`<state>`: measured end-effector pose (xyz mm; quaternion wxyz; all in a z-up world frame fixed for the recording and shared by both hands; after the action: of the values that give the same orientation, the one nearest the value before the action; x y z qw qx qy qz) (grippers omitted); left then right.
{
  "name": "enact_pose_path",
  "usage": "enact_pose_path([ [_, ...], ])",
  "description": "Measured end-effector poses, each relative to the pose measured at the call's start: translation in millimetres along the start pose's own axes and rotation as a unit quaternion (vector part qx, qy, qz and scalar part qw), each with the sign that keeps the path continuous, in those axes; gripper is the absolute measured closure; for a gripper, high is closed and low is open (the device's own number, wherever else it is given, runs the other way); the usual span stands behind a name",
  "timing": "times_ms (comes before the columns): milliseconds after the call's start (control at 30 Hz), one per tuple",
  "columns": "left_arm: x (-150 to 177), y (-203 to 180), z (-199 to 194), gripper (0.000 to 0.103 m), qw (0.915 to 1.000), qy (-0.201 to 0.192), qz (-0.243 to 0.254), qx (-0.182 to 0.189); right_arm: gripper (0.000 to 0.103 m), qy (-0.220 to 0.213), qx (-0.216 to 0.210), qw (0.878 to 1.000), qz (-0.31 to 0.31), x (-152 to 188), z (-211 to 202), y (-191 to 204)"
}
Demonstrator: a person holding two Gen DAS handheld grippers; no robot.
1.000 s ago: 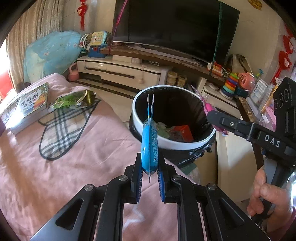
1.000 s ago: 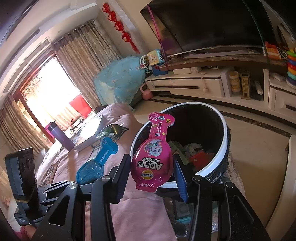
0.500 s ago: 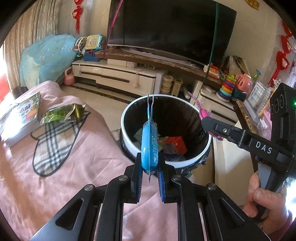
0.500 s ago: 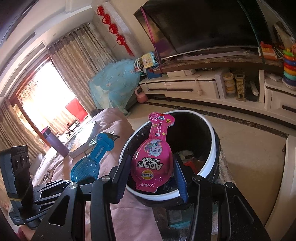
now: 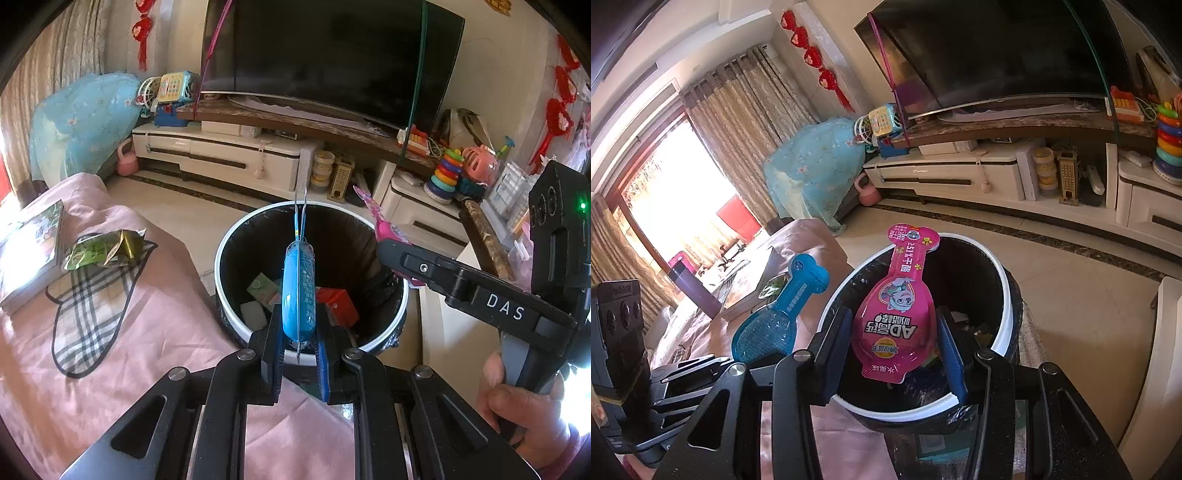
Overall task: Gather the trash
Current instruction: 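Carry both bottles over the bin opening, then lower both bottles into the bin and open both tools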
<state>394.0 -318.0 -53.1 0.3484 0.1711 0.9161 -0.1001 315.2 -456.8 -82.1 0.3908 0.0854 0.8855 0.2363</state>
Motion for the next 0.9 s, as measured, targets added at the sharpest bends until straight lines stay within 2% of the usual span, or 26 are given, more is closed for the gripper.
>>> enact_pose_path([
  [900, -23.4, -8.6, 44.0, 0.090, 0.9996, 0.025, 0.005, -0.016, 0.056, 0.031, 0.022, 0.999, 0.004, -7.0, 19.6, -14.7],
])
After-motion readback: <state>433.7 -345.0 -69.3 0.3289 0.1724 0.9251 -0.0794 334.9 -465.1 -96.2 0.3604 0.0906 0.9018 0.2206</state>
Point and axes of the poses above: each gripper's, at about its wrist camera, not at the fingertips, and z roughly the way its jaws point, y to its left, x to its underside, the point moved 7 cm from there along z, roughly the way its jaws point, and after that the axes turned 6 degrees about -x, right-handed, at the moved point
